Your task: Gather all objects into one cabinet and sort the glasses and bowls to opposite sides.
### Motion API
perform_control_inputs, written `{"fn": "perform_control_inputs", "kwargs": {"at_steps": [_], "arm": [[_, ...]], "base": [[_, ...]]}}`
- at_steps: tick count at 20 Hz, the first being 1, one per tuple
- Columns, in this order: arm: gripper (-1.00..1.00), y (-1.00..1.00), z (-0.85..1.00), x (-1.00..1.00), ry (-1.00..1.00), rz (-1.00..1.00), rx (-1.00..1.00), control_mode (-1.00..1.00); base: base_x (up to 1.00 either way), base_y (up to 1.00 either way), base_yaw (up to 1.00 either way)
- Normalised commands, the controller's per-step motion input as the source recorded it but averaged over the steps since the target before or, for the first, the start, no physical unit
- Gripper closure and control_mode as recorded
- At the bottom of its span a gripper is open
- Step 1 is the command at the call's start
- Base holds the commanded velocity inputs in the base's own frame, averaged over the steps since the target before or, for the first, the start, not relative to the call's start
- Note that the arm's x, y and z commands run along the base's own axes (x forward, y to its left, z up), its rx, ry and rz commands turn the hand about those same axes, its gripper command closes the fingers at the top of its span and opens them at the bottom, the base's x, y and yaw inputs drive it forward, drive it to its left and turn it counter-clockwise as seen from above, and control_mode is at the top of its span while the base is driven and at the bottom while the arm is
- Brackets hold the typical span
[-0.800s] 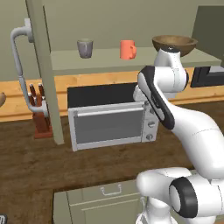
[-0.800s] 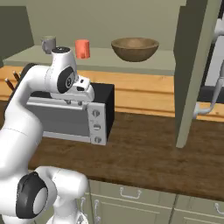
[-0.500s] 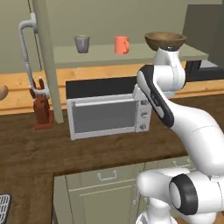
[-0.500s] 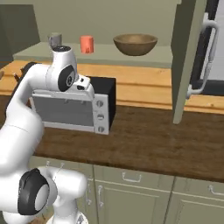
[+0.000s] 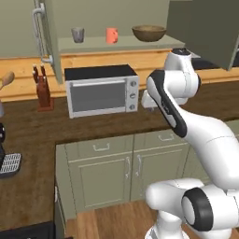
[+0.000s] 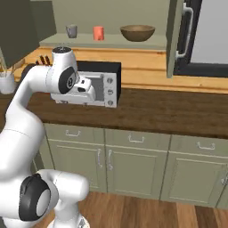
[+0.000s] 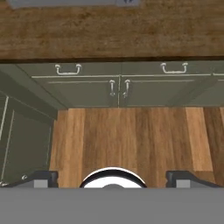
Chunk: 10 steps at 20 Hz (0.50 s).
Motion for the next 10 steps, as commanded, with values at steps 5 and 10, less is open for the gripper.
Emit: {"fn": "perform_control_inputs", "kwargs": {"at_steps": [5,10], "arm": [[-1.0,0.0,0.0,0.0,0.0,0.0,0.0,1.0],[-1.0,0.0,0.0,0.0,0.0,0.0,0.0,1.0]], "base": [[-1.0,-0.12,-0.2],[-1.0,-0.66,-0.21]]}}
